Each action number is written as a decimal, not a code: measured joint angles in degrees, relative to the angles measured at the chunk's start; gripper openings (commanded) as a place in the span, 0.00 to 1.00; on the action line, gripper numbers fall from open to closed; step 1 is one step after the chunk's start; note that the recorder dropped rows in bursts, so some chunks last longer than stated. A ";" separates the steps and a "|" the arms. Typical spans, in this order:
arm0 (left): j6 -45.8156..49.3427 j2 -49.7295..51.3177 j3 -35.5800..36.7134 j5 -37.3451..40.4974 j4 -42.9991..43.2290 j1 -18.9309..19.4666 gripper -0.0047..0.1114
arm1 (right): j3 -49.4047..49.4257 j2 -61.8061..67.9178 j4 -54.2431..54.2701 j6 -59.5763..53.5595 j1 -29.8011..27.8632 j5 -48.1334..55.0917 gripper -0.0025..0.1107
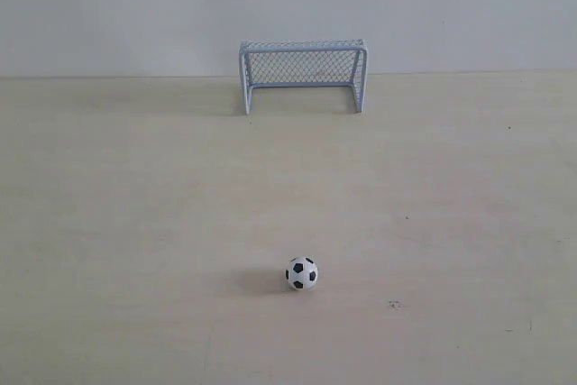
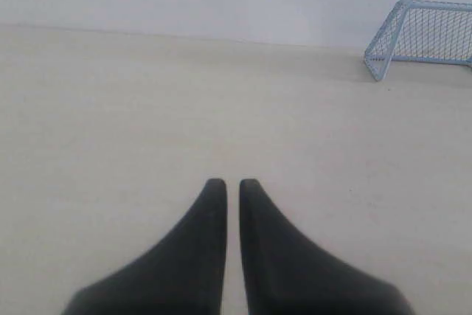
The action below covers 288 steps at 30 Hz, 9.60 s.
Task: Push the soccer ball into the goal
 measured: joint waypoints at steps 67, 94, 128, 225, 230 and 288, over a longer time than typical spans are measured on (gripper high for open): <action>0.00 0.00 0.00 0.00 0.00 0.00 0.09 | -21.59 -0.22 4.97 0.42 0.00 -0.55 0.02; 0.00 0.00 0.00 0.00 0.00 0.00 0.09 | -45.62 29.32 17.91 -27.58 0.00 18.62 0.02; 0.00 0.00 0.00 0.00 0.00 0.00 0.09 | -60.19 88.20 7.48 -38.98 37.15 30.36 0.02; 0.00 0.00 0.00 0.00 0.00 0.00 0.09 | -35.36 65.31 -37.03 30.71 63.06 11.62 0.02; 0.00 0.00 0.00 0.00 0.00 0.00 0.09 | -34.79 63.50 -37.03 35.76 63.31 11.11 0.02; 0.00 0.00 0.00 0.00 0.00 0.00 0.09 | -0.32 0.84 -35.29 52.25 9.43 -26.81 0.02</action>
